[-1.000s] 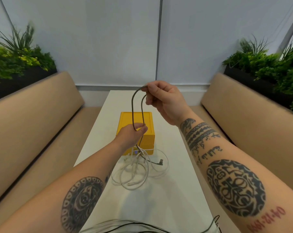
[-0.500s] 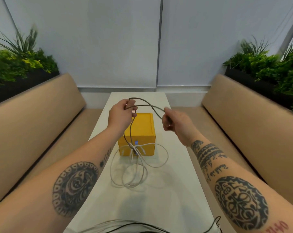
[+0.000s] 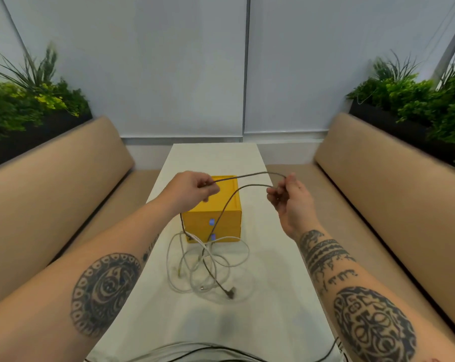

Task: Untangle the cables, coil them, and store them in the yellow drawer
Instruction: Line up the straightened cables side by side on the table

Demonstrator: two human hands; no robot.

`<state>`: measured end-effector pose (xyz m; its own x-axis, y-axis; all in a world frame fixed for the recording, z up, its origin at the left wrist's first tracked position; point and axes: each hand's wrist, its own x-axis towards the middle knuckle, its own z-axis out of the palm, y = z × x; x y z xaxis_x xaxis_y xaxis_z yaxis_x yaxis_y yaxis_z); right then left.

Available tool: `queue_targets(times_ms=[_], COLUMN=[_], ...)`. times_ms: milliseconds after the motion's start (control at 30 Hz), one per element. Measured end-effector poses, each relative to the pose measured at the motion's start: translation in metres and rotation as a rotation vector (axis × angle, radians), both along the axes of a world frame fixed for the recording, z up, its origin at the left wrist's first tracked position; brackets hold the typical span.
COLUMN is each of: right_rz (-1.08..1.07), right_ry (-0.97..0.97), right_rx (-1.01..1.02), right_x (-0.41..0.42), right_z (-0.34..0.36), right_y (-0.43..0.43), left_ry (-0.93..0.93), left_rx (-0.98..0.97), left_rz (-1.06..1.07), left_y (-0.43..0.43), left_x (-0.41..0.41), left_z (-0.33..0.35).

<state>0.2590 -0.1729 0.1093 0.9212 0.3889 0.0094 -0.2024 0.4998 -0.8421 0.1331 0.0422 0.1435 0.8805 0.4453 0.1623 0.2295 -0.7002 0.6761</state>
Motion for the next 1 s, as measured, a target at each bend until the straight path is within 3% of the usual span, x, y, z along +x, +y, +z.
queue_targets(times_ms=[67,200,333,500,667,1000], right_rz=[-0.031,-0.037,-0.002,0.091,0.191,0.205], right_ry=[0.025,0.000,-0.028,-0.095,-0.240,-0.508], right_rx=[0.059,-0.050,-0.292,-0.545,-0.695,-0.284], right_x=[0.009,0.018,0.010,-0.006,-0.013,-0.044], right_z=[0.005,-0.005,-0.031,-0.055,-0.058,0.039], right_y=[-0.006,-0.018,-0.020,-0.021,-0.016,0.015], left_ry=[0.028,0.012,-0.187,-0.375,-0.428,-0.103], left_rx=[-0.045,-0.219,-0.531,-0.484,-0.455,-0.464], left_rz=[0.059,0.103,0.156,0.172,0.160,0.009], left_y=[0.012,0.022,0.010,-0.003,-0.018,-0.051], left_x=[-0.012,-0.036,-0.034,-0.023,-0.017,-0.008], left_z=[-0.021,-0.048,-0.041,-0.005,0.023,-0.012])
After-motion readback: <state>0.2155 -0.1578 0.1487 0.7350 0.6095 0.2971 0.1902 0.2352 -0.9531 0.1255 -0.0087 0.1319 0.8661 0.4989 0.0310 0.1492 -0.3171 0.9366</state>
